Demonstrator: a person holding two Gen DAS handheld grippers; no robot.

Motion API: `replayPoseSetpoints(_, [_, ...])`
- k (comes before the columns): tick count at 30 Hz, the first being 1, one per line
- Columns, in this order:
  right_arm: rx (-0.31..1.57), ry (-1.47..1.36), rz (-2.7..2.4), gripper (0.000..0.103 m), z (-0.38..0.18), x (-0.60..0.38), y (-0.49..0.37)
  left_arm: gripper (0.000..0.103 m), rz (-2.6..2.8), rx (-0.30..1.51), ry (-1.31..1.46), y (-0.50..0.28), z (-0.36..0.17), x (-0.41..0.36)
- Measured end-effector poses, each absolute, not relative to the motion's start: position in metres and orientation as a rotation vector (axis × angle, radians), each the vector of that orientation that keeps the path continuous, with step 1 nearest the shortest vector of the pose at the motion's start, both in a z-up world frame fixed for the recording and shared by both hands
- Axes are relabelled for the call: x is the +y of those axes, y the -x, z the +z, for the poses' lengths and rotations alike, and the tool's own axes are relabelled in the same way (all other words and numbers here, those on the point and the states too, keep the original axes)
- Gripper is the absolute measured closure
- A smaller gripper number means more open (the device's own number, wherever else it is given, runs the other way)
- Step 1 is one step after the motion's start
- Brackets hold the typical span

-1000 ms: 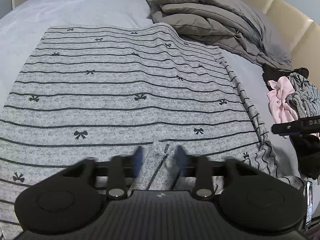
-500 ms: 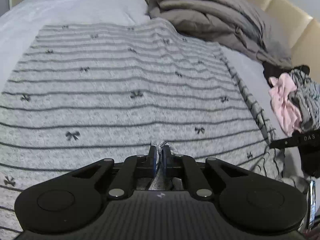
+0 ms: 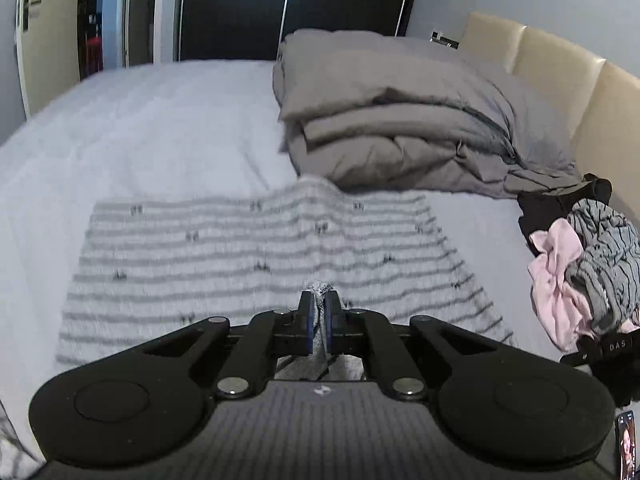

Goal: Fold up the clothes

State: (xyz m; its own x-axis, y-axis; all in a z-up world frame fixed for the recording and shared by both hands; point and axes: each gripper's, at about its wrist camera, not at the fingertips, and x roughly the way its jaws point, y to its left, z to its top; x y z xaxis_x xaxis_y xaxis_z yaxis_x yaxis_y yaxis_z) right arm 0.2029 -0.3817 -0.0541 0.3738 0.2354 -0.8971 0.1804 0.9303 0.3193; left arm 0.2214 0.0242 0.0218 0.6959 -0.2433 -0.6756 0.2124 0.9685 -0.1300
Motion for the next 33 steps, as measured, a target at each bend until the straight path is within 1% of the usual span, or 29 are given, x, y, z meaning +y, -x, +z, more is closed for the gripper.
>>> replayPoseSetpoints(1, [1.199, -0.419, 0.05, 0.085, -0.053, -0.38, -0.204, 0.1, -0.252, 0.75, 0.039, -0.222, 0.027, 0.023])
replayPoseSetpoints(2, [1.195, -0.421, 0.06, 0.075, -0.052, -0.375, -0.205, 0.1, -0.256, 0.743, 0.041, -0.221, 0.032, 0.021])
replayPoseSetpoints(3, [1.186, -0.413, 0.064, 0.053, -0.05, -0.369, -0.207, 0.1, -0.263, 0.735, 0.043, -0.22, 0.036, 0.02])
replayPoseSetpoints(4, [1.183, -0.395, 0.067, 0.05, -0.048, -0.362, -0.209, 0.1, -0.268, 0.726, 0.043, -0.218, 0.039, 0.02])
replayPoseSetpoints(5, [1.182, -0.377, 0.069, 0.05, -0.047, -0.355, -0.211, 0.1, -0.272, 0.721, 0.043, -0.216, 0.042, 0.019])
replayPoseSetpoints(10, [1.292, -0.346, 0.054, 0.063, -0.07, -0.334, -0.221, 0.1, -0.286, 0.693, 0.057, -0.213, 0.055, 0.018])
replayPoseSetpoints(11, [1.318, -0.346, 0.051, 0.069, -0.077, -0.332, -0.221, 0.1, -0.287, 0.687, 0.057, -0.213, 0.058, 0.018])
replayPoseSetpoints(12, [1.333, -0.357, 0.052, 0.088, -0.083, -0.333, -0.221, 0.1, -0.29, 0.679, 0.06, -0.214, 0.063, 0.019])
replayPoseSetpoints(14, [1.333, -0.399, 0.056, 0.093, -0.085, -0.34, -0.218, 0.1, -0.292, 0.663, 0.062, -0.217, 0.071, 0.021])
replayPoseSetpoints(17, [1.306, -0.432, 0.047, 0.095, -0.078, -0.353, -0.214, 0.1, -0.287, 0.638, 0.047, -0.222, 0.084, 0.021])
replayPoseSetpoints(20, [1.275, -0.47, 0.027, 0.099, -0.068, -0.37, -0.21, 0.1, -0.274, 0.62, 0.021, -0.234, 0.093, 0.018])
replayPoseSetpoints(21, [1.267, -0.471, 0.018, 0.102, -0.065, -0.376, -0.208, 0.1, -0.27, 0.614, 0.013, -0.238, 0.096, 0.016])
replayPoseSetpoints(26, [1.186, -0.434, 0.014, 0.102, -0.052, -0.396, -0.201, 0.1, -0.286, 0.602, -0.015, -0.267, 0.103, -0.003])
replayPoseSetpoints(27, [1.157, -0.438, 0.048, 0.096, -0.048, -0.396, -0.201, 0.1, -0.297, 0.598, -0.018, -0.268, 0.105, -0.007])
replayPoseSetpoints(29, [1.122, -0.47, 0.128, 0.093, -0.043, -0.393, -0.203, 0.1, -0.32, 0.589, -0.025, -0.268, 0.11, -0.016])
replayPoseSetpoints(30, [1.116, -0.49, 0.154, 0.087, -0.042, -0.391, -0.206, 0.1, -0.332, 0.587, -0.028, -0.266, 0.111, -0.02])
replayPoseSetpoints(31, [1.116, -0.507, 0.159, 0.064, -0.043, -0.389, -0.209, 0.1, -0.345, 0.585, -0.032, -0.264, 0.113, -0.023])
replayPoseSetpoints(32, [1.128, -0.516, 0.151, 0.052, -0.045, -0.385, -0.212, 0.1, -0.358, 0.584, -0.035, -0.261, 0.115, -0.026])
replayPoseSetpoints(33, [1.143, -0.514, 0.141, 0.047, -0.047, -0.38, -0.215, 0.1, -0.368, 0.58, -0.039, -0.259, 0.118, -0.029])
